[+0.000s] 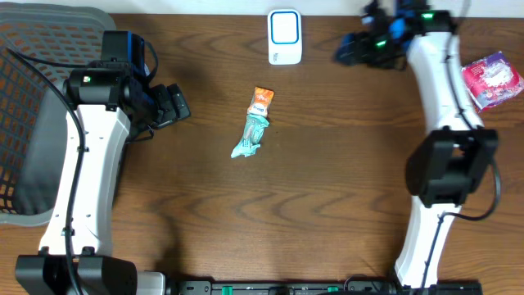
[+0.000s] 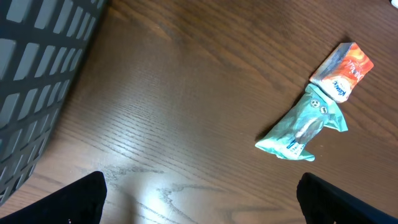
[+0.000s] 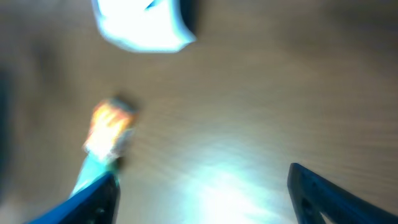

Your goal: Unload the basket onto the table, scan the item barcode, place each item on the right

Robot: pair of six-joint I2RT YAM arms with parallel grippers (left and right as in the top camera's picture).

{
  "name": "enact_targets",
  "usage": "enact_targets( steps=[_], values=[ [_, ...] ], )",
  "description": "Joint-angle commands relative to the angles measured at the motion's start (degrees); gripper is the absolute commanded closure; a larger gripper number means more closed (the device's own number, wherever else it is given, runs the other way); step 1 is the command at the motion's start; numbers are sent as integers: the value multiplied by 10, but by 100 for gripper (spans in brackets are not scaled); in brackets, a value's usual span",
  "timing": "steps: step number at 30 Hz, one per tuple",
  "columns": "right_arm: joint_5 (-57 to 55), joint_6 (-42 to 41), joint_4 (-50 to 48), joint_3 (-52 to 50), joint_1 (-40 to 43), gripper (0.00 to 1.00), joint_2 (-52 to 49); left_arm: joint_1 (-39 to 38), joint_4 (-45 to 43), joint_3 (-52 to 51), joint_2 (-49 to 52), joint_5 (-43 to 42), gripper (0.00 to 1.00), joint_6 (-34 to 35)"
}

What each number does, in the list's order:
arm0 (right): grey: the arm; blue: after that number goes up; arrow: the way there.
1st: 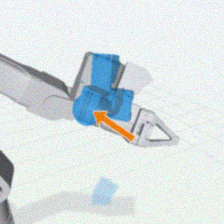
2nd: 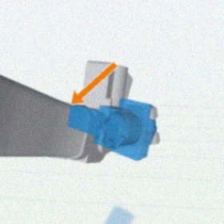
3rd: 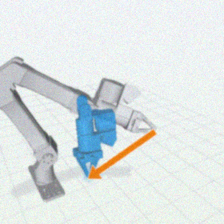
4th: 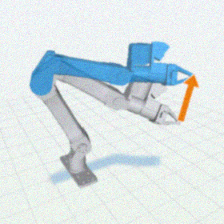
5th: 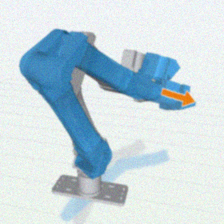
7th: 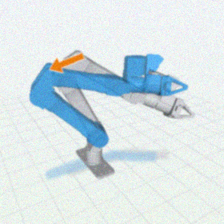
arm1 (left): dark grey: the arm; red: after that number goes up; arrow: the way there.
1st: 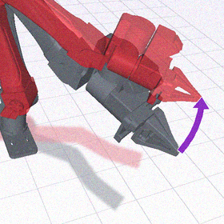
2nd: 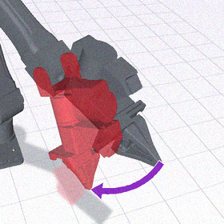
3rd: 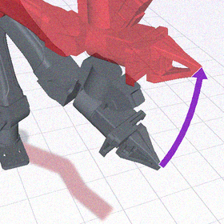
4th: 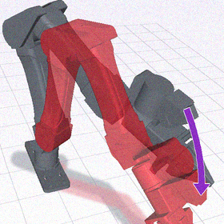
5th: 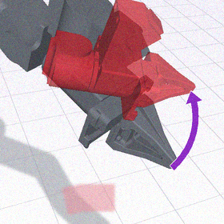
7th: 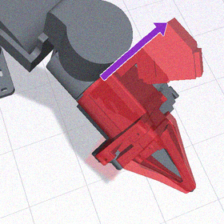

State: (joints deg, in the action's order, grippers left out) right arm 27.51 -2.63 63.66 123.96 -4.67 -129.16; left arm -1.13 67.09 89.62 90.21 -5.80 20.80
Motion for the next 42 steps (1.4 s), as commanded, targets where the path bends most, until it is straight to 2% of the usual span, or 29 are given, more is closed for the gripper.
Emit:
enact_targets(
  steps=[1,4,8,13,17,20,27,31,37,41,42],
  values=[
    [72,-2,13,-4,-59,1,-19,2,2,1,-4,5,2,-1],
    [45,-21,15,-4,-106,1,-24,2,2,1,-4,5,2,-1],
    [-11,-88,13,-4,-157,1,-25,2,2,1,-4,5,2,-1],
    [-16,-89,17,-4,-223,1,-25,2,2,1,-4,5,2,-1],
    [-74,-103,13,-4,-255,1,-25,2,2,1,-4,5,2,-1],
    [-97,-128,15,-4,-269,1,-25,2,2,1,-4,5,2,-1],
    [-112,-128,5,-4,-287,1,-25,2,2,1,-4,5,2,-1],
    [-161,-133,2,-4,-287,1,-25,2,2,1,-4,5,2,-1],
    [-216,-192,0,-4,-287,1,-32,2,2,1,-4,5,2,-1],
    [-264,-260,-16,-4,-287,1,-50,2,2,1,-4,5,2,-1],
    [-273,-272,-28,-4,-287,4,-61,2,2,1,-4,5,2,-1]
  ],
)
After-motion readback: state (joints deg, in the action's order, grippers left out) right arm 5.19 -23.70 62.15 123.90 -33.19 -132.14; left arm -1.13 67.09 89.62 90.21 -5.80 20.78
